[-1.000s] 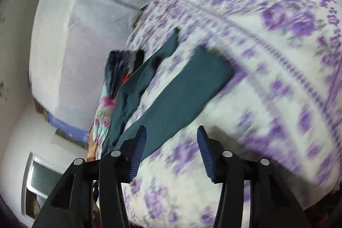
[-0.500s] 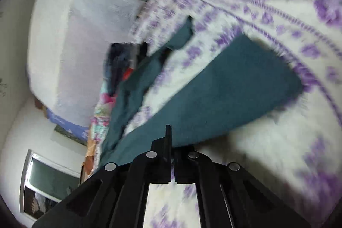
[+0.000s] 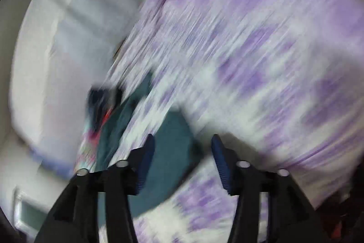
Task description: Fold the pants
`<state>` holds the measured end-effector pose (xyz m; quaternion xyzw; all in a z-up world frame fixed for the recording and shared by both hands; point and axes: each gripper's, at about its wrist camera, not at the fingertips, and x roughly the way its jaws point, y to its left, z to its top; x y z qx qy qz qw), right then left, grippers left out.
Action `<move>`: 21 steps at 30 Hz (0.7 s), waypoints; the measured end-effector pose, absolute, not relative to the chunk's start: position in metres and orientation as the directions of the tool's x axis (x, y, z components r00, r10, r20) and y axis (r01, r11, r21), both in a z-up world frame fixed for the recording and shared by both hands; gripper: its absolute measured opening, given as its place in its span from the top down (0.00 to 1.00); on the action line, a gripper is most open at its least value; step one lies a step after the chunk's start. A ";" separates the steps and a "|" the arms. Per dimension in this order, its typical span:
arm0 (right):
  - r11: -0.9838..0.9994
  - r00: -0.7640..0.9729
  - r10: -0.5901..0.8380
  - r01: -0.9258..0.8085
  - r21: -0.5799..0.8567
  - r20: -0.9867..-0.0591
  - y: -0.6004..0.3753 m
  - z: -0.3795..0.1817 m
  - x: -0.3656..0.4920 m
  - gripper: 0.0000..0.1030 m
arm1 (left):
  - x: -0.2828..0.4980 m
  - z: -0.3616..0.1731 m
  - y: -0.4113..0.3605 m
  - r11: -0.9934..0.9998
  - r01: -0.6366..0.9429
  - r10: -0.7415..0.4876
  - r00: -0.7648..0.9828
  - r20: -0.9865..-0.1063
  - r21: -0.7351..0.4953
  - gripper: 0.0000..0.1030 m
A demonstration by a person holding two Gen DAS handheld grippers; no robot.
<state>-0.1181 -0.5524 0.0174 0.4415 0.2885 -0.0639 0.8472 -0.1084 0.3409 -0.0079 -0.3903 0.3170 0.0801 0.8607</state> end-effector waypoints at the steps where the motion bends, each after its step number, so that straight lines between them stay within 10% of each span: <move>1: 0.607 0.839 0.134 0.352 0.712 -0.528 -0.556 0.025 -0.119 0.48 | -0.111 0.000 0.347 0.680 -0.399 -0.077 0.796 -0.600 -0.616 0.42; 6: 0.669 0.811 0.310 0.185 0.720 -0.496 -0.509 0.044 -0.040 0.48 | -0.069 0.025 0.311 0.704 -0.222 -0.232 0.826 -0.514 -0.674 0.40; 13: 0.584 0.675 0.515 0.176 0.792 -0.529 -0.435 0.010 0.127 0.24 | 0.028 -0.004 0.244 0.763 -0.176 -0.337 0.714 -0.614 -0.623 0.33; 18: 0.556 0.674 0.486 0.253 0.792 -0.556 -0.426 -0.009 0.189 0.25 | 0.045 -0.011 0.231 0.848 -0.113 -0.287 0.721 -0.630 -0.517 0.23; 21: 0.679 0.698 0.371 0.246 0.691 -0.613 -0.424 0.009 0.197 0.96 | 0.045 -0.012 0.225 0.875 -0.101 -0.263 0.722 -0.640 -0.473 0.22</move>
